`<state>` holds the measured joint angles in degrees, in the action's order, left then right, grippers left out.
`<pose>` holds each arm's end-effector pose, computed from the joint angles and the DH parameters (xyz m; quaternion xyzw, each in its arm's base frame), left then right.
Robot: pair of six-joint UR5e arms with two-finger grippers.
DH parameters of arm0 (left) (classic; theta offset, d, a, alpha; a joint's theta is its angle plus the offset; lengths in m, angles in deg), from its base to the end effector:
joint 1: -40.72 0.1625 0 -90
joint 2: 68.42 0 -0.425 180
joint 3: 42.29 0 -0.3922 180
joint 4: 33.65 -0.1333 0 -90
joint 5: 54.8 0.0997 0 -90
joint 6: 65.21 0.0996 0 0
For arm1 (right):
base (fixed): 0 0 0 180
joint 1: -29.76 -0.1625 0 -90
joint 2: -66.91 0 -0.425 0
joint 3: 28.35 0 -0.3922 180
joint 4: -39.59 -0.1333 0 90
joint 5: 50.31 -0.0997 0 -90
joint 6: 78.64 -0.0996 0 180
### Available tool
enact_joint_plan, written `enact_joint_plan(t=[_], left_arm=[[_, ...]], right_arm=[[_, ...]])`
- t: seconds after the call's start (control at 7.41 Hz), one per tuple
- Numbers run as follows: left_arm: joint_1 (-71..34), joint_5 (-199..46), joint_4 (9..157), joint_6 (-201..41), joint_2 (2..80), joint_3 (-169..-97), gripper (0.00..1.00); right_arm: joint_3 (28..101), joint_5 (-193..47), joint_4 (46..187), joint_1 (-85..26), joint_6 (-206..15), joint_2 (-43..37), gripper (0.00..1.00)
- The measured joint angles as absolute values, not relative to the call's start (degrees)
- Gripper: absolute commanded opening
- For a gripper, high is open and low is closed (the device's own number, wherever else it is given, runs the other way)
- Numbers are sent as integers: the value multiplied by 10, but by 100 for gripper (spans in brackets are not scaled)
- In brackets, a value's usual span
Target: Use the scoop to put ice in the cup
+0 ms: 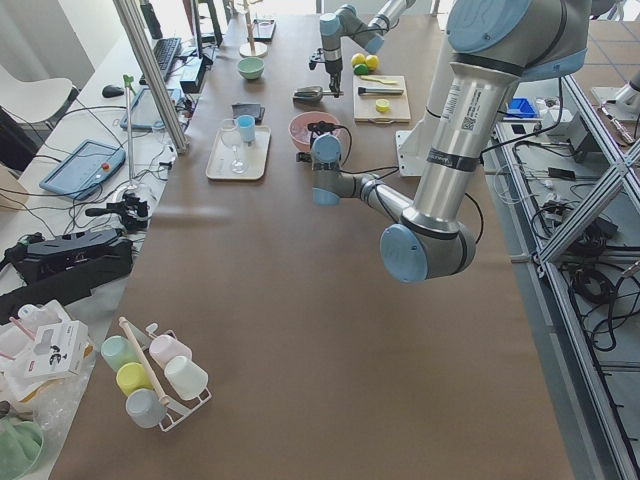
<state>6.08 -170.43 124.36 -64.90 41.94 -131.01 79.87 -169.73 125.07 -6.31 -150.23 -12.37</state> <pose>0.4533 -0.4228 0.3377 0.5214 0.4530 0.4651 0.5537 -0.3975 -0.3940 0.4077 -0.0888 -0.3589 0.0700 0.9265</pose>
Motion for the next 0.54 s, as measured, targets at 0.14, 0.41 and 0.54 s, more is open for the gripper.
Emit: enact_joint_plan(t=[0.14, 0.41, 0.54], left_arm=[[64, -1707, 1244, -656, 431, -1293, 99], [64, -1709, 1249, -661, 444, -1271, 99], [64, -1709, 1251, -661, 448, -1263, 99]], right_arm=[[804, -1704, 1252, -65, -1499, -125, 0], [825, -1710, 1260, -91, -1447, -130, 0], [835, -1709, 1275, -115, -1383, -131, 0]])
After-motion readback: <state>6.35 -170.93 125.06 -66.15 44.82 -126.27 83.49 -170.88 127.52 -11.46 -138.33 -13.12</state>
